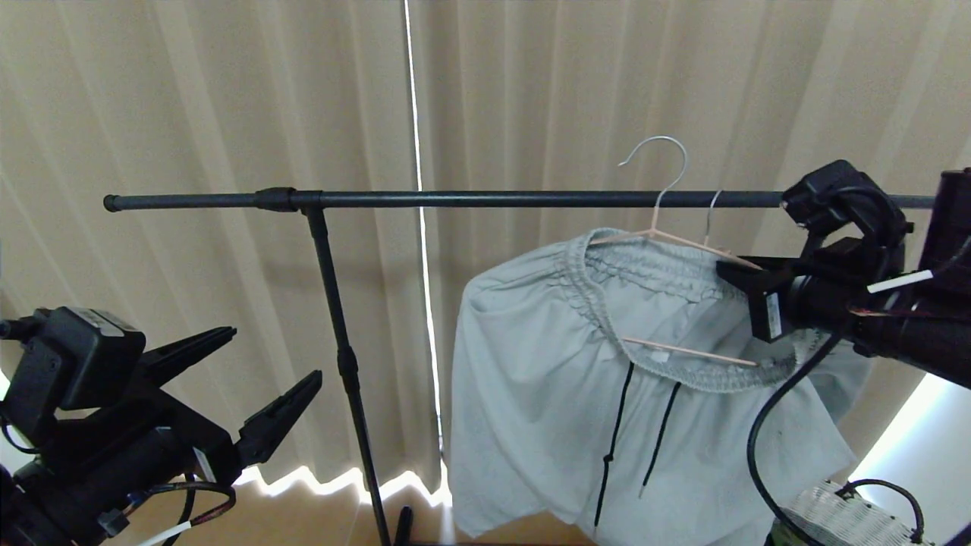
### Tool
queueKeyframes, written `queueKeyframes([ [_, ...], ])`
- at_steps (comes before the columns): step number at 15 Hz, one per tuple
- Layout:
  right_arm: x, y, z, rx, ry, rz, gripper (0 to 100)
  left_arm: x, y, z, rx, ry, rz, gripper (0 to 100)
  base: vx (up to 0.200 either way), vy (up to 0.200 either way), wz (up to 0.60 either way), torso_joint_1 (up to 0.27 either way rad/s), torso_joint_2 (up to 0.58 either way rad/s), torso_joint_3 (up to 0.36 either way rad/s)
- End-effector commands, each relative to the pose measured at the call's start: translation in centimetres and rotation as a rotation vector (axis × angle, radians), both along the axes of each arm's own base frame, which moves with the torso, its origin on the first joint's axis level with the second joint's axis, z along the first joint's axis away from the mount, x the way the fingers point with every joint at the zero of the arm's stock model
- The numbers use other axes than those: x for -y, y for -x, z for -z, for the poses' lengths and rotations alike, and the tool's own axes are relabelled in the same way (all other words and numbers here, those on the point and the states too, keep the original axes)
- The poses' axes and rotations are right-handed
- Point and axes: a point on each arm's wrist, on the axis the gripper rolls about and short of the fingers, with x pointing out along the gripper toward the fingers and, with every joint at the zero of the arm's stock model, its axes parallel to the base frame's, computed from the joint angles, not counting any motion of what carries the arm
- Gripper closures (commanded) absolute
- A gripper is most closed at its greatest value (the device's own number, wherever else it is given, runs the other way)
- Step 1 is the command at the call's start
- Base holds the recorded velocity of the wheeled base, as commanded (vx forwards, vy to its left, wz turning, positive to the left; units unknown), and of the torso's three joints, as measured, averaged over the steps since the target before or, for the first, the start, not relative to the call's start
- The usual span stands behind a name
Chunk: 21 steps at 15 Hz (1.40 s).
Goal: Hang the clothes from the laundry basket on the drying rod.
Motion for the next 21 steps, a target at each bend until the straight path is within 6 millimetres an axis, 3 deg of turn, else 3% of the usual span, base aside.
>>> queueKeyframes([
  [1, -1.2, -3.4, 1.3, -0.06, 0.019, 0.062, 100, 0.0, 0.0, 0.0, 0.0, 0.0, -0.001, 0, 0.0, 0.0, 0.0, 0.0, 0.0, 0.0],
  [3, -1.8, -5.6, 2.0, -0.086, 0.014, 0.111, 100, -0.1, 0.0, -0.2, 0.008, 0.003, -0.002, 0, 0.0, 0.0, 0.0, 0.0, 0.0, 0.0],
  [10, -2.9, -9.3, 4.0, -0.132, 0.057, 0.177, 100, -0.1, -0.7, 0.0, -0.007, -0.006, -0.022, 0, 0.0, 0.0, 0.0, 0.0, 0.0, 0.0],
  [16, -3.0, -9.4, 4.1, -0.157, 0.07, 0.187, 100, -0.1, -0.8, -0.3, 0.009, 0.002, -0.022, 0, 0.0, 0.0, 0.0, 0.0, 0.0, 0.0],
  [21, -5.2, -8.6, 4.0, -0.147, 0.086, 0.149, 100, -0.7, -1.0, -0.4, 0.011, 0.001, -0.061, 0, 0.0, 0.0, 0.0, 0.0, 0.0, 0.0],
])
